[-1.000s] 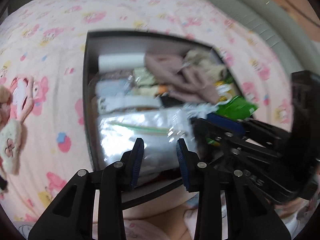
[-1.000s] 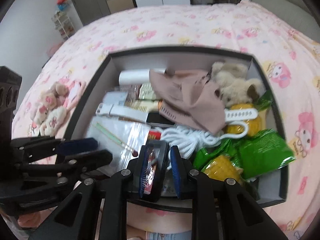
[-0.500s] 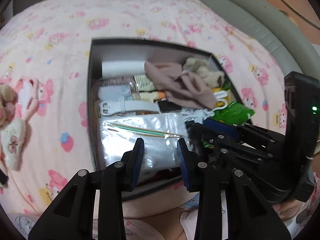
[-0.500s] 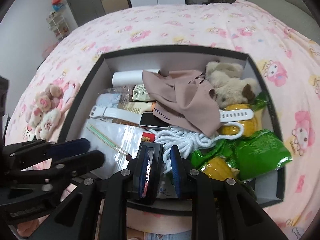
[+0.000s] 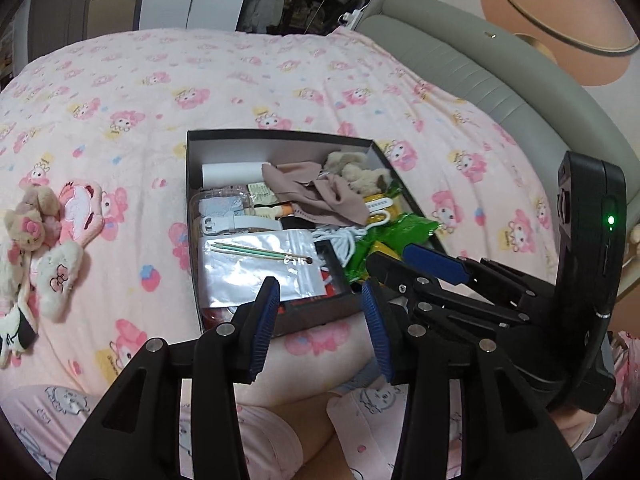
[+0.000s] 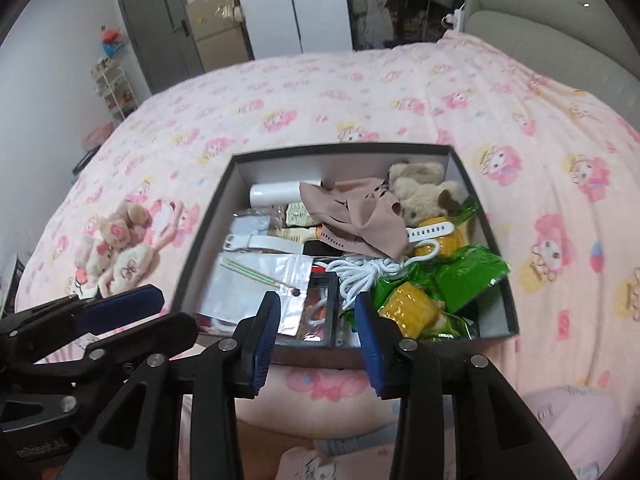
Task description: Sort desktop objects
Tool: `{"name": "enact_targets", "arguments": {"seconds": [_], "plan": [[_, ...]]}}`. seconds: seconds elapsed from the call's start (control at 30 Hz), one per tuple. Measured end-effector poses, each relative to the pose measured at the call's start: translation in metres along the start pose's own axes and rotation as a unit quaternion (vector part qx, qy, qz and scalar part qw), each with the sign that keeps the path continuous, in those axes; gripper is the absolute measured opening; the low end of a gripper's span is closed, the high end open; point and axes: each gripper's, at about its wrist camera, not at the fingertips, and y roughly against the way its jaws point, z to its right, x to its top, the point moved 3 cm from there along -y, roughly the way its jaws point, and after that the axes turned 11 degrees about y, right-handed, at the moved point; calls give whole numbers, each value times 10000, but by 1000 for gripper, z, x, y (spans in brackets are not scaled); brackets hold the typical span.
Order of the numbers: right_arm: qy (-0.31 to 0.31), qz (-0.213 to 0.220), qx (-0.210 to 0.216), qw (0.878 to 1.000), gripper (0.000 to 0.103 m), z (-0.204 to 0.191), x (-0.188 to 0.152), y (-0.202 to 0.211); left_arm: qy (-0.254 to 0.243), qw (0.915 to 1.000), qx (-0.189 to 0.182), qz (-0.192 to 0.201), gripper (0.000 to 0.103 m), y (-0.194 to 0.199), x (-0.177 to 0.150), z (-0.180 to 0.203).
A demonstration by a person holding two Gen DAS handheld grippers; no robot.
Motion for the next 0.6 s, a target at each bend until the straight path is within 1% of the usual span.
{"name": "enact_targets", "arguments": {"seconds": [0.1,0.27,0.47,0.6], "plan": [[-74,107,10,9999,35,-5,-3,16,-35,10000,-22,81,44,12,-4,1],[-74,184,-43,9998,35,-19,-8,27,-30,9999,-18,94,44,24,-12,-3],[-5,63,114,9999,35,-44,-13,22,197,9997,104,43,43,35,-21,-30],[236,58,291,9993,35,-74,-5,18,393,9989,182,156,43,53,-21,-55]]}}
